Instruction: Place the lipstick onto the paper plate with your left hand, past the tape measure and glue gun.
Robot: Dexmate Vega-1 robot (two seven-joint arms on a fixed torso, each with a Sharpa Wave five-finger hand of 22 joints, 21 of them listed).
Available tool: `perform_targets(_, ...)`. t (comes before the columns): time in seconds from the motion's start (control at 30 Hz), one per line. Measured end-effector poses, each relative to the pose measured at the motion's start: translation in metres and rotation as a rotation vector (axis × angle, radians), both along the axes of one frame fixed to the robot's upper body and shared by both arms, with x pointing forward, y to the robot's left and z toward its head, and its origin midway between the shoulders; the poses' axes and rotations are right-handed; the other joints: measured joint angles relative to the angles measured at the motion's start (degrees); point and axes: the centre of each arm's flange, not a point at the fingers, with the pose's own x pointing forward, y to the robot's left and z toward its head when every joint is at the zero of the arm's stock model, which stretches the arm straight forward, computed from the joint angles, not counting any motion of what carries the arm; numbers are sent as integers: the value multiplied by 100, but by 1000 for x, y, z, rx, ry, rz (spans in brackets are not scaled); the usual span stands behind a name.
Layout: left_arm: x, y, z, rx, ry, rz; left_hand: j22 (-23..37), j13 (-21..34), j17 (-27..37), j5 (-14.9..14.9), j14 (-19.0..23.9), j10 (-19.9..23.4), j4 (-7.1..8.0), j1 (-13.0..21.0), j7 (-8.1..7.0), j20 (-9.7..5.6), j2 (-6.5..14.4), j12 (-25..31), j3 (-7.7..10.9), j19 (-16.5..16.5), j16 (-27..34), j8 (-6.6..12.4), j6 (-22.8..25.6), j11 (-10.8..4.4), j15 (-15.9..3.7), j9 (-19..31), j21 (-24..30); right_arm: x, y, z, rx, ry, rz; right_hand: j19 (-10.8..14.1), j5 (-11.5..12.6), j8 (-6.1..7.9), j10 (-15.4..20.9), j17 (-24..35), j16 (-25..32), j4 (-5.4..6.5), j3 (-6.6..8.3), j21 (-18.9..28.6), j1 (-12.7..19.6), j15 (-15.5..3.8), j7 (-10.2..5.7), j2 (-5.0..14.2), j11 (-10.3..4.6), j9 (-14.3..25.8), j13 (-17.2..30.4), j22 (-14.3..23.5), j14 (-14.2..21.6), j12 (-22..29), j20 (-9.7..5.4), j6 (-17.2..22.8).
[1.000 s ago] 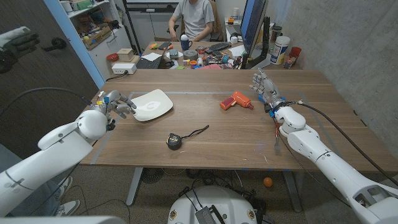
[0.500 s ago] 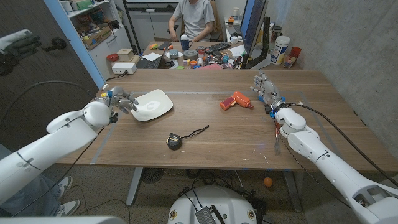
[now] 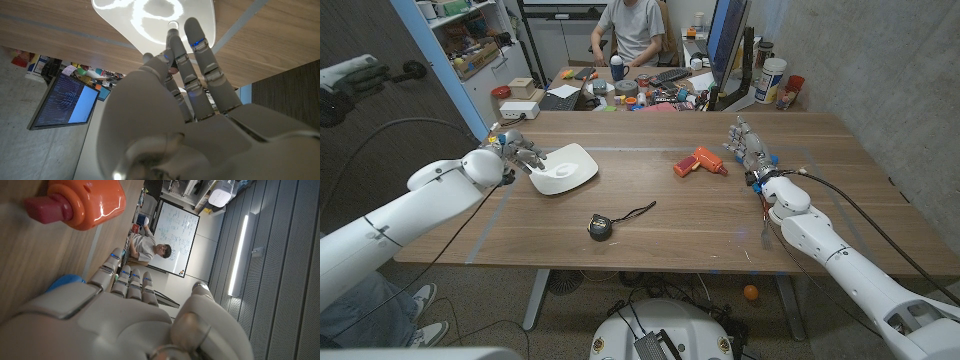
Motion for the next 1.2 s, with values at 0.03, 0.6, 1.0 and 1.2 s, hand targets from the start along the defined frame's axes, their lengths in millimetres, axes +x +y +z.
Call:
perform_targets(0.03, 2, -1, 2, 2, 0, -2, 0, 0, 0, 0, 5, 0, -17, 1, -20, 0, 0, -2, -17, 0, 0, 0, 20, 0, -5, 0, 30, 0, 0, -1, 1, 1, 0, 0, 0, 0, 0, 0, 0, 0, 0, 0, 0, 12, 0, 0, 0, 0, 0, 0, 12, 0, 0, 0)
perform_targets(0.6, 38, -16, 16, 14, 47, -17, 0, 33, -1, -1, 78, 62, -6, 8, -41, 10, 7, -66, -55, -92, -45, 0, 41, -20, -43, -27, 32, 6, 1, -10, 12, 15, 4, 31, 0, 0, 0, 0, 0, -24, -24, 0, 0, -1, 0, 0, 0, 0, 0, 0, 61, 0, -32, 0)
perform_targets(1.0, 62, -12, 9, -20, 85, -13, 0, 73, 15, -2, -5, 71, 17, 8, -43, 60, 6, -150, -80, -186, -122, 0, 39, -28, -60, -23, 32, 6, 0, -14, 18, 23, -5, 30, 0, 0, 21, 0, 0, -24, -24, 0, 0, -1, 0, 0, 21, 0, 0, 0, 61, 0, -32, 0)
perform_targets(1.2, 70, -11, 5, -35, 101, -17, 0, 112, -12, -1, -353, 71, 56, -68, -299, 135, 84, -413, -120, -339, -299, -159, -318, -28, 117, -10, 32, 4, 0, -10, 15, 14, -8, 30, 0, 0, 21, 0, 0, -24, -24, 0, 0, -1, 0, 0, 21, 0, 0, 0, 60, 0, -32, 0)
